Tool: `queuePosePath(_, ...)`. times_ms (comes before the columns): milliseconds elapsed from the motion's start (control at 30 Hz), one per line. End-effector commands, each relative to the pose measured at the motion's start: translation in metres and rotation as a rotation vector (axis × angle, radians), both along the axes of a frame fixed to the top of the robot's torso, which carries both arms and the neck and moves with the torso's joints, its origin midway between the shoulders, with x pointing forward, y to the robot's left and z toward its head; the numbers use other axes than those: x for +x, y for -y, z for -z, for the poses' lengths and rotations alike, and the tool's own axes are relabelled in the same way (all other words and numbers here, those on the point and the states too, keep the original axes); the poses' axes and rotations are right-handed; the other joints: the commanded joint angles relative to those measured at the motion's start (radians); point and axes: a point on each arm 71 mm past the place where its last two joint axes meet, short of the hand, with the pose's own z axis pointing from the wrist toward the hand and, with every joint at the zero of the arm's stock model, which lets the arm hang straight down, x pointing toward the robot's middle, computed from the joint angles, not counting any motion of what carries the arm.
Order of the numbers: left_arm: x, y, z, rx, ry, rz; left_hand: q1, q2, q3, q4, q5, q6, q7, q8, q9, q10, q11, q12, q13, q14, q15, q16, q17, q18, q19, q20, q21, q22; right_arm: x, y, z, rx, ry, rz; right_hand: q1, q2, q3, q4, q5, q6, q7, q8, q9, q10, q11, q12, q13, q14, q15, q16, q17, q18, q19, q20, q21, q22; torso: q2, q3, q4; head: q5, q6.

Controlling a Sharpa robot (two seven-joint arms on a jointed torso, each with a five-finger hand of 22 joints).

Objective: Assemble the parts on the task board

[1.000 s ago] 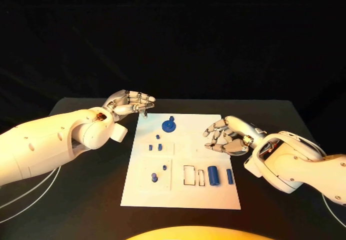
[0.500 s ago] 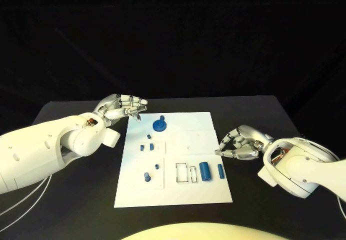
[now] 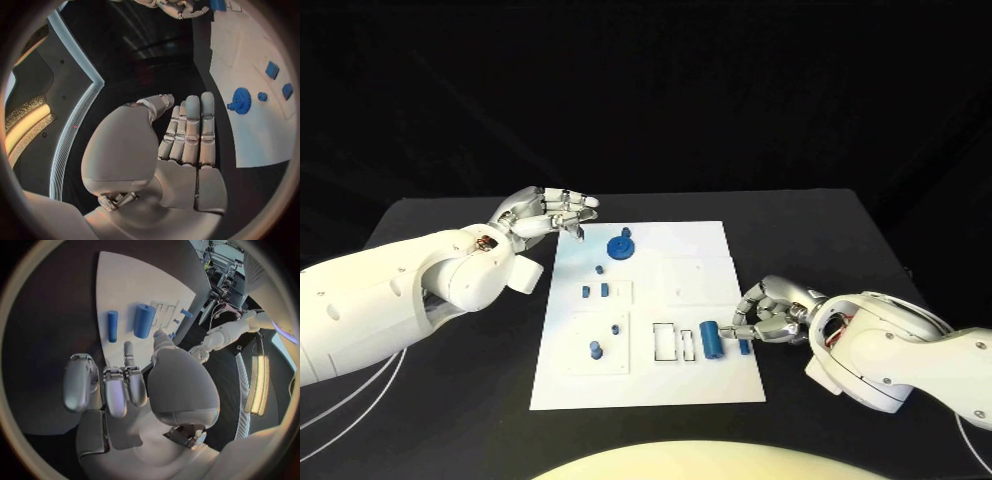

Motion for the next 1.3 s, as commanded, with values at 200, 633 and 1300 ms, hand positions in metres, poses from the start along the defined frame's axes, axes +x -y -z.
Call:
queuePosePath(200,-0.001,0.0,-0.001,-0.022,0.005,0.009,-0.011,0.0,-0.003,0.007,0.005,-0.007,0.002,-0.001,-0.001,-0.004,0.0,0.001,-0.002,-0.002,0.006,-0.004,0.001,0.015,0.001,0.006,-0.008,-0.002,-0.001,-0.011,0.007,-0.023,-0.018,-0.032,0.003,0.018,-0.012,0.0,0.006,-0.002,-0.001,0.009,0.002,0.034,-0.004,0.003,0.145,0.093,-0.007,0.005,0.187,-0.018,0.023,0.0,0.002,0.166,0.0,-0.0002,-0.0006,0.018,-0.003)
queuePosePath(633,-0.001,-0.001,-0.001,-0.02,0.001,0.009,-0.013,0.0,-0.003,0.009,0.005,-0.008,0.002,-0.001,-0.001,-0.005,0.0,0.001,-0.002,-0.002,0.006,-0.004,0.002,0.015,0.002,0.007,-0.01,-0.003,-0.002,-0.021,0.019,-0.044,-0.07,-0.072,-0.011,0.033,-0.038,0.001,0.006,0.004,-0.005,0.024,0.005,0.032,-0.008,0.0,0.145,0.093,-0.01,0.005,0.187,-0.017,0.023,-0.001,0.001,0.167,0.0,0.0014,-0.0003,0.018,-0.005)
queuePosePath(1300,-0.001,-0.001,0.0,-0.019,-0.007,0.017,-0.017,-0.001,-0.005,0.015,0.005,-0.009,0.002,-0.001,-0.002,-0.009,0.001,0.001,-0.004,-0.004,0.007,-0.003,0.002,0.015,0.003,0.008,-0.015,-0.007,0.001,-0.033,0.037,-0.094,-0.105,-0.085,0.031,0.078,-0.051,-0.006,0.006,0.032,-0.022,0.06,0.013,0.036,-0.023,-0.002,0.15,0.094,-0.023,0.006,0.193,-0.019,0.026,-0.013,0.01,0.174,0.0,0.0001,-0.0007,0.019,0.008)
